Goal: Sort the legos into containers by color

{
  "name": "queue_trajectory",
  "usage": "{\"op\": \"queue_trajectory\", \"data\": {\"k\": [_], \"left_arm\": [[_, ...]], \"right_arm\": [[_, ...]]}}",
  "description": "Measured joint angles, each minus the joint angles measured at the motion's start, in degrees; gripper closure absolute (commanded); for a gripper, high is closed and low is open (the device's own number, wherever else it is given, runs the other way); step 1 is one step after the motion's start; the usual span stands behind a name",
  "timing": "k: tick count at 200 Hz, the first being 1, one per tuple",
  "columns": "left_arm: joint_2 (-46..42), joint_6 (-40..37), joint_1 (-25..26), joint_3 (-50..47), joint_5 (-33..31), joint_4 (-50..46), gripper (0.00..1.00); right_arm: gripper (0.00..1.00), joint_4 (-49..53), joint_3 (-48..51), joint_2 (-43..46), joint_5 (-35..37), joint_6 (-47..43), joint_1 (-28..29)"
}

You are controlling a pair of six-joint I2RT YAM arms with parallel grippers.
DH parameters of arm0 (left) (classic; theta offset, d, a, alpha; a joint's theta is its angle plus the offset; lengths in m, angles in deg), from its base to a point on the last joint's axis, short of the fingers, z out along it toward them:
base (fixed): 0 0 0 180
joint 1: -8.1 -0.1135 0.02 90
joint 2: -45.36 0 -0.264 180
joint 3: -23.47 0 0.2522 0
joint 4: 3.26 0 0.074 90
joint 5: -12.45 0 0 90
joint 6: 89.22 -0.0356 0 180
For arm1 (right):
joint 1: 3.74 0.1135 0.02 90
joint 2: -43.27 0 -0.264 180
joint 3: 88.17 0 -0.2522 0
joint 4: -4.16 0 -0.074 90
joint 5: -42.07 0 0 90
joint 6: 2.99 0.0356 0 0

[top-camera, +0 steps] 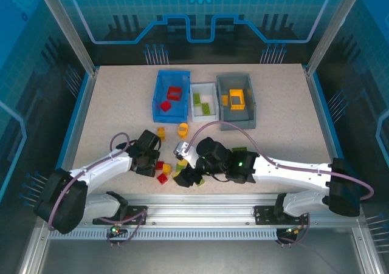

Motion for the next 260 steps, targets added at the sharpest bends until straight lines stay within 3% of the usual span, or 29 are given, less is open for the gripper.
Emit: {"op": "queue_trajectory", "data": {"k": [38, 67, 91, 128, 190, 235, 260], "left_arm": [[-0.1, 0.6, 0.0, -0.3, 0.3, 2.4, 0.76], [-0.9, -2.0, -0.1, 0.7, -1.6, 1.4, 0.78], [-0.9, -9.7, -0.1, 9.6, -4.9, -2.9, 0.8], [5.6, -25.4, -0.5, 29.2, -8.3, -5.1, 0.79], [33.5, -51.9, -5.4, 57.9, -7.9, -8.7, 0.77], [47.4, -62.4, -8.2, 69.9, -5.6, -10.4, 0.7], [50.8, -65.3, -8.8, 72.6, -5.2, -11.2, 0.56]], "right_arm": [[0.41, 0.0, 0.0, 0.0, 1.5, 0.4, 0.1], [0.43, 0.0, 0.0, 0.6, 4.4, 1.5, -0.1], [0.42, -0.5, 0.5, 4.0, 8.7, 3.2, -1.1], [0.41, -3.2, 0.1, 7.5, 16.0, 5.4, -5.5], [0.41, -4.6, -8.0, 1.0, 17.6, 6.7, -13.5], [0.41, -5.6, -10.2, -0.9, 16.9, 7.3, -14.4], [0.39, -5.6, -10.2, -0.9, 16.2, 7.9, -14.5]]}}
